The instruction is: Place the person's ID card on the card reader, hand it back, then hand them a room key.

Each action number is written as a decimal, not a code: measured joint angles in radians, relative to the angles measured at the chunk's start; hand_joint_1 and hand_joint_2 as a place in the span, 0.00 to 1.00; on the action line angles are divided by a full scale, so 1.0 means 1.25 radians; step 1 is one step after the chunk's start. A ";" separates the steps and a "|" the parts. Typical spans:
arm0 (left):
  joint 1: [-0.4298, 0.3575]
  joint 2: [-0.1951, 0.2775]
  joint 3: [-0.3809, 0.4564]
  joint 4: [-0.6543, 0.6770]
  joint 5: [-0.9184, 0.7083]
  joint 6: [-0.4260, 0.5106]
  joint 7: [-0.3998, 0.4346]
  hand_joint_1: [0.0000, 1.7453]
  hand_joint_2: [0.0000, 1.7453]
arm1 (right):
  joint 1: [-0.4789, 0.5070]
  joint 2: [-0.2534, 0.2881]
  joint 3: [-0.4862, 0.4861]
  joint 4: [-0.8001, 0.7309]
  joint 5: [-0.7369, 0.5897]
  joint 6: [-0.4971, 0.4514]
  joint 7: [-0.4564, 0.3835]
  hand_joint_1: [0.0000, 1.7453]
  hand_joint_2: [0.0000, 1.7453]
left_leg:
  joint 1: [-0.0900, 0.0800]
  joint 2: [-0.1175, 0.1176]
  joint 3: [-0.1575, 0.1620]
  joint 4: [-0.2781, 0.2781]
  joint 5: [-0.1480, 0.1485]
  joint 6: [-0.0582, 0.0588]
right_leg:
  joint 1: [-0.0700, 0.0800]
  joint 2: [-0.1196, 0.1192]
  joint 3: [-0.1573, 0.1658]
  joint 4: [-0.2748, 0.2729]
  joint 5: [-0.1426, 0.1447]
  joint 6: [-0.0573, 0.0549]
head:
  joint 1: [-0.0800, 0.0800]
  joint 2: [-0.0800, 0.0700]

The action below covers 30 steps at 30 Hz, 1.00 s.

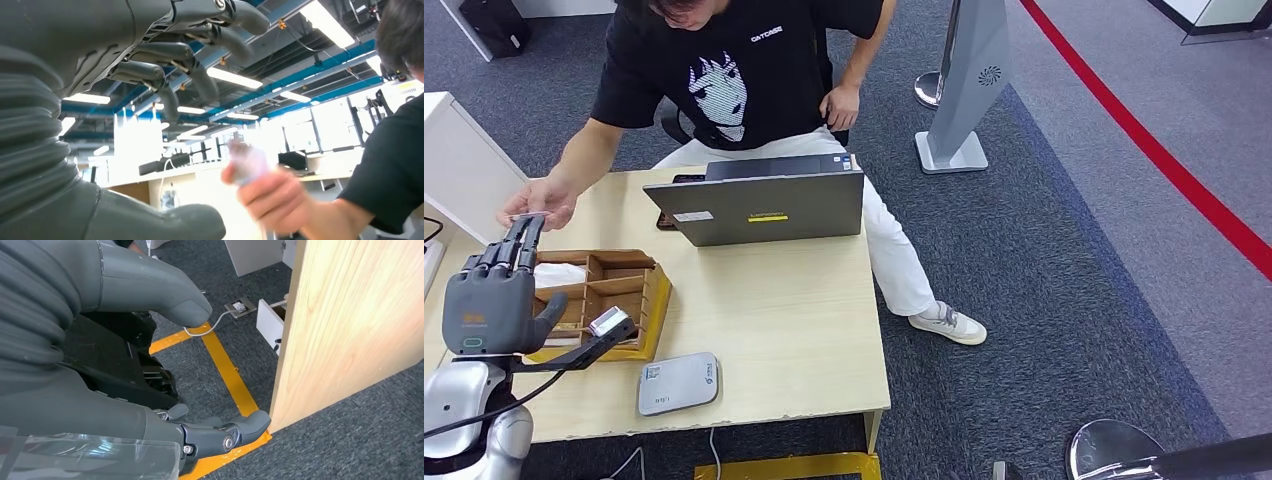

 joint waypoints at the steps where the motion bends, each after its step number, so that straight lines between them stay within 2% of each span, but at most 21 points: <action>1: 0.007 -0.003 0.004 -0.007 0.013 0.002 -0.003 0.00 1.00 | 0.000 0.000 -0.001 0.000 -0.001 0.000 0.000 0.00 1.00 | 0.000 0.000 0.000 0.000 0.000 0.000 | 0.000 0.000 0.000 0.000 0.000 0.000 | 0.000 0.000; 8: 0.062 -0.033 0.038 -0.077 0.089 0.004 -0.042 0.00 1.00 | 0.000 0.000 -0.016 0.000 -0.006 -0.003 -0.007 0.00 1.00 | 0.000 0.000 0.000 0.000 0.000 0.000 | 0.000 0.000 0.000 0.000 0.000 0.000 | 0.000 0.000; 12: 0.117 -0.045 0.037 -0.113 0.106 -0.001 -0.098 0.00 1.00 | 0.000 0.000 -0.028 0.000 -0.011 -0.006 -0.010 0.00 1.00 | 0.000 0.000 0.000 0.000 0.000 0.000 | 0.000 0.000 0.000 0.000 0.000 0.000 | 0.000 0.000; 19: 0.212 -0.033 -0.004 -0.132 0.097 -0.025 -0.131 0.00 1.00 | 0.000 0.000 -0.049 0.000 -0.013 -0.011 -0.009 0.00 1.00 | 0.000 0.000 0.000 0.000 0.000 0.000 | 0.000 0.000 -0.001 0.000 0.000 0.000 | 0.000 0.000; 26: 0.259 -0.006 -0.096 -0.109 0.087 0.000 -0.100 0.00 1.00 | 0.000 0.000 -0.064 0.000 -0.004 -0.011 -0.009 0.00 1.00 | 0.000 0.000 0.000 0.000 0.000 0.000 | 0.000 0.000 -0.001 0.000 0.000 0.000 | 0.000 0.000; 30: 0.263 0.001 -0.109 -0.094 0.103 0.002 -0.079 0.00 1.00 | 0.000 -0.001 -0.069 0.000 0.004 -0.011 -0.009 0.00 1.00 | 0.000 0.000 0.000 0.000 0.000 0.000 | 0.000 0.000 -0.001 0.000 0.000 0.000 | 0.000 0.000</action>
